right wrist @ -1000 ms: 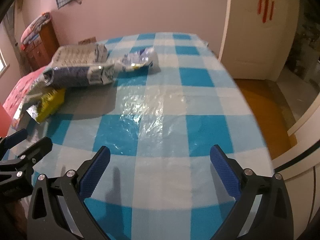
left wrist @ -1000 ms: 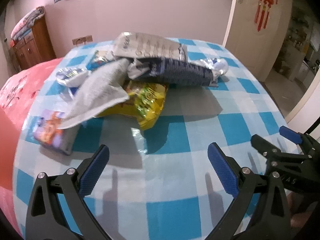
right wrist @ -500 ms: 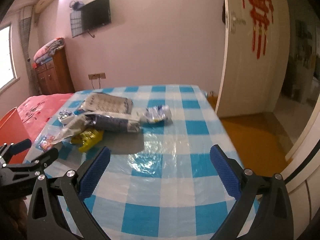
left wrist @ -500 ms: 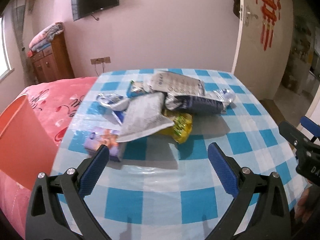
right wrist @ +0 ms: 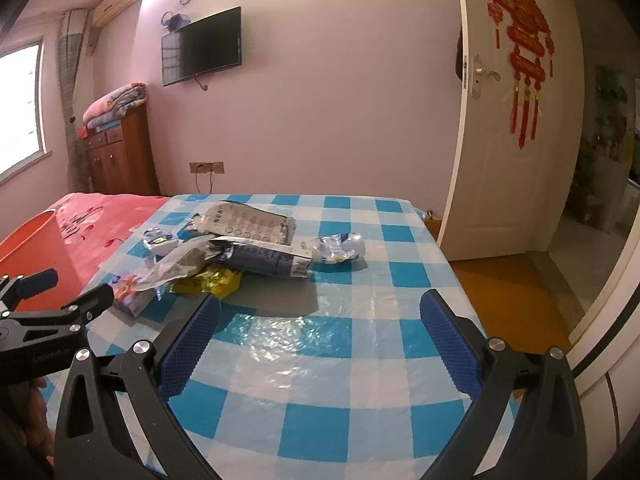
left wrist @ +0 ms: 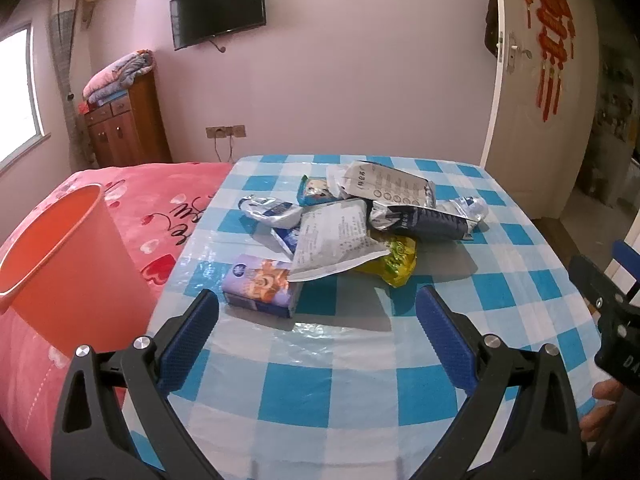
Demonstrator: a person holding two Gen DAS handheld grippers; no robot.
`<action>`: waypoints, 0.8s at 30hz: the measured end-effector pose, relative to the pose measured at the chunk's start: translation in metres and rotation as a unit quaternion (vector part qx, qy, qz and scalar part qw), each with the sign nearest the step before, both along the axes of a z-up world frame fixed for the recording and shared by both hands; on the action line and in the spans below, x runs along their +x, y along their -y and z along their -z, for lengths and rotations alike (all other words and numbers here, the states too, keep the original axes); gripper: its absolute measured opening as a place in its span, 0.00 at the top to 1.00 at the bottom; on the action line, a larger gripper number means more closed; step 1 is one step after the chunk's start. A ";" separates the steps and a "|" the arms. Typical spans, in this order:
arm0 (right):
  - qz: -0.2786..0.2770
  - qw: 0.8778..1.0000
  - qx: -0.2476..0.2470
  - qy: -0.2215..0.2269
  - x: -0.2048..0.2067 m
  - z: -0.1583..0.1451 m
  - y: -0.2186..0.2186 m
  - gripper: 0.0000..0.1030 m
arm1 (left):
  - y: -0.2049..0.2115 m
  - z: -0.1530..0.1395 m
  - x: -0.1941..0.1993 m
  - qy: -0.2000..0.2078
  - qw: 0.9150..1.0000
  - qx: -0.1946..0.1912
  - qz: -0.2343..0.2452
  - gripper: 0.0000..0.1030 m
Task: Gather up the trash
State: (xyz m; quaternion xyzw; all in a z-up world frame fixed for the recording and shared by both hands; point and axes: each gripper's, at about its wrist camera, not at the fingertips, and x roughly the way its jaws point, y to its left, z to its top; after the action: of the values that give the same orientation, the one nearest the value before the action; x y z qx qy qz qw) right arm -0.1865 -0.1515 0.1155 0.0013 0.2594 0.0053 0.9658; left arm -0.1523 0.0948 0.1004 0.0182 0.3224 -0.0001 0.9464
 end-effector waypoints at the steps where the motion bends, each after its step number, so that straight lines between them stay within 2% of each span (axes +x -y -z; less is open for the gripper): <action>1: -0.002 1.000 -0.001 0.000 -0.002 -0.001 -0.002 0.04 | -0.001 -0.001 -0.002 0.002 1.000 0.000 -0.001 0.04; 7: -0.010 1.000 -0.007 0.000 -0.012 -0.006 -0.014 0.04 | -0.005 -0.007 -0.015 0.019 1.000 0.008 -0.003 0.04; 24: -0.033 0.999 -0.020 -0.004 -0.025 -0.017 -0.032 0.04 | -0.020 -0.012 -0.026 0.026 1.000 0.000 -0.015 0.04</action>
State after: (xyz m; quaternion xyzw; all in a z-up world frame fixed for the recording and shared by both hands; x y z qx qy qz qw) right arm -0.2112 -0.1195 0.1322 -0.0264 0.2628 0.0323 0.9640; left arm -0.1784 0.1147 0.1126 0.0136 0.2983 0.0143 0.9543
